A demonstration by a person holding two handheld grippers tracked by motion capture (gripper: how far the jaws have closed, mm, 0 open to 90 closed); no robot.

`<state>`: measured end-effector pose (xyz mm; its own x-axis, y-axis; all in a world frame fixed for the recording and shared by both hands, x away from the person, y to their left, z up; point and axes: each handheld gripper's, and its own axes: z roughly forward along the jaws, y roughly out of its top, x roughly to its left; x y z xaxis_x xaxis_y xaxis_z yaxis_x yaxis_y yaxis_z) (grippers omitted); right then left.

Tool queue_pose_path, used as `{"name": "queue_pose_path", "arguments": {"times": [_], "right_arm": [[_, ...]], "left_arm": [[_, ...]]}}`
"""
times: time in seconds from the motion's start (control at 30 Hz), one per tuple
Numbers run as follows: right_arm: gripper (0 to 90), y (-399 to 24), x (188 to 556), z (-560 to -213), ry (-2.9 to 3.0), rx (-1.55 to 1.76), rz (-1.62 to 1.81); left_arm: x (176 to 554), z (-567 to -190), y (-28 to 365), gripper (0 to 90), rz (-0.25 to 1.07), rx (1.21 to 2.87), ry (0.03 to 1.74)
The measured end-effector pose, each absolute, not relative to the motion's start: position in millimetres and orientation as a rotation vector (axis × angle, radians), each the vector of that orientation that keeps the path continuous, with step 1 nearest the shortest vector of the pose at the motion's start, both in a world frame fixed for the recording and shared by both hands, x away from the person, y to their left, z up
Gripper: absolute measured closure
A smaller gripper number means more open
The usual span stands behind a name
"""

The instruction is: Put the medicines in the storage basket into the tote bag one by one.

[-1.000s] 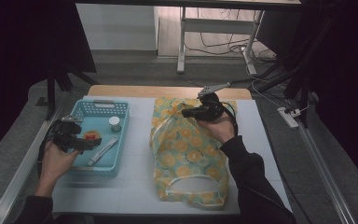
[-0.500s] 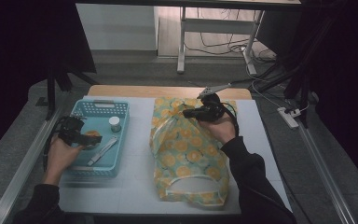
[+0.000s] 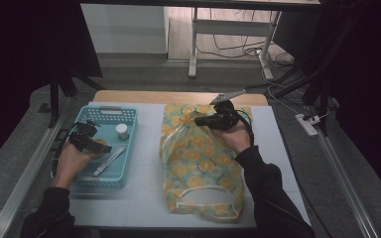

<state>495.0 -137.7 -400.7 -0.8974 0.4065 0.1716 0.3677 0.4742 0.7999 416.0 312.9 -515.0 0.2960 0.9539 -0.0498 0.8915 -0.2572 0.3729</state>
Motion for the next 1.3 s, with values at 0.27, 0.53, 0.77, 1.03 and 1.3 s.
{"name": "queue_pose_path", "arguments": {"times": [0.27,0.53,0.77,1.03,1.3], "right_arm": [[90.0,-140,495,-402,2.659,0.703,1.431],[90.0,-140,495,-402,2.659,0.704,1.432],[90.0,-141,496,-404,2.656,0.712,1.428],[90.0,-141,497,-404,2.652,0.715,1.43],[90.0,-141,498,-405,2.651,0.719,1.424]], "left_arm": [[418,-517,312,14.6,0.254,2.277,1.702],[418,-516,313,19.9,0.225,2.267,1.7],[413,-503,316,20.1,0.239,2.213,1.637],[400,-482,311,20.1,0.251,2.197,1.521],[386,-460,302,20.1,0.241,2.176,1.402]]}}
